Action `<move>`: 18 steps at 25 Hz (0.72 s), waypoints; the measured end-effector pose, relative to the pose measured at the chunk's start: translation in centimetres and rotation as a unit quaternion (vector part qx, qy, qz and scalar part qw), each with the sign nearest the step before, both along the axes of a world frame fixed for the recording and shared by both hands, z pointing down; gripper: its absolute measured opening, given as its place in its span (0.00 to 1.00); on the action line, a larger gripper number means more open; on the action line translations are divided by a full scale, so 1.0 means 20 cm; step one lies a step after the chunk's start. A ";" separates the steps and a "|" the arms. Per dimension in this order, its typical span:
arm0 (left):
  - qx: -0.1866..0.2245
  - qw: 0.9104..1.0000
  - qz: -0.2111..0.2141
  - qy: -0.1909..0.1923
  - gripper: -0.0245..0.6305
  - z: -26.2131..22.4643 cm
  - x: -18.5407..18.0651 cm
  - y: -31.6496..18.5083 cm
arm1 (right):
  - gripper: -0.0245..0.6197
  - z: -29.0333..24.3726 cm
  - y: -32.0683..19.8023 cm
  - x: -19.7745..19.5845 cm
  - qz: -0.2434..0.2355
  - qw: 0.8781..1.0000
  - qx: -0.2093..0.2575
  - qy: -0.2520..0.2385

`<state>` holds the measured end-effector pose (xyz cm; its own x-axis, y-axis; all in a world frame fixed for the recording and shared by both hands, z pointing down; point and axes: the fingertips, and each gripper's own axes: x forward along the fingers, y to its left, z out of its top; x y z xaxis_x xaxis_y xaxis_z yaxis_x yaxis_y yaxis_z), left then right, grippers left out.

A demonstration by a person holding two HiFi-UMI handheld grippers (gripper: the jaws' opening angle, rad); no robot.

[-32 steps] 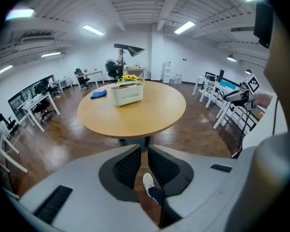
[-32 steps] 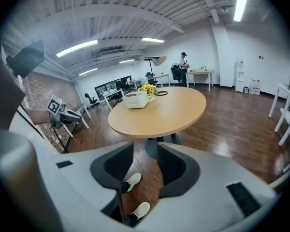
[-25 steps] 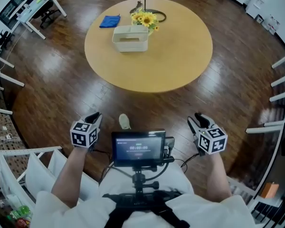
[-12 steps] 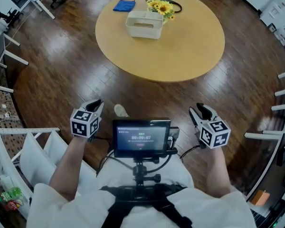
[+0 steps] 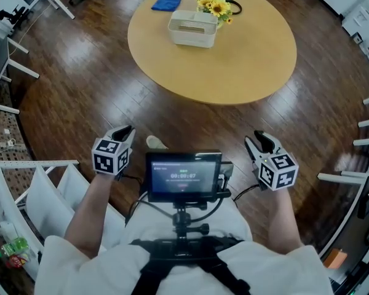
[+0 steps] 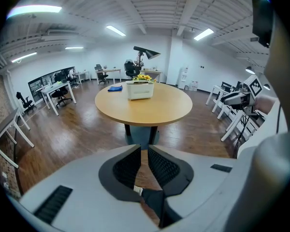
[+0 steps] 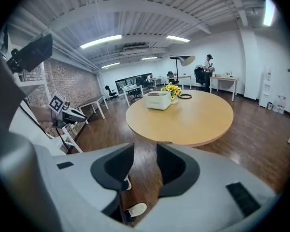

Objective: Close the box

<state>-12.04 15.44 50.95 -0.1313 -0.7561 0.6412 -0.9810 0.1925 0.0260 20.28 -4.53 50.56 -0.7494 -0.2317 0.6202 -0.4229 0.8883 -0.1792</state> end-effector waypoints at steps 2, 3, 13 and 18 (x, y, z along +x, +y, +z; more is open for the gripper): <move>0.001 1.000 0.000 -0.001 0.11 -0.01 -0.01 0.00 | 0.28 0.01 0.01 -0.01 -0.001 1.000 -0.002 0.000; 0.002 1.000 0.000 -0.002 0.11 -0.01 -0.02 0.00 | 0.28 0.02 0.02 -0.02 -0.001 1.000 -0.003 0.001; 0.005 1.000 0.003 0.002 0.11 0.01 -0.08 0.00 | 0.28 0.03 0.04 -0.06 -0.002 1.000 -0.006 0.011; 0.008 1.000 0.006 0.002 0.11 0.01 -0.13 0.00 | 0.28 0.05 0.08 -0.11 -0.002 1.000 -0.008 0.017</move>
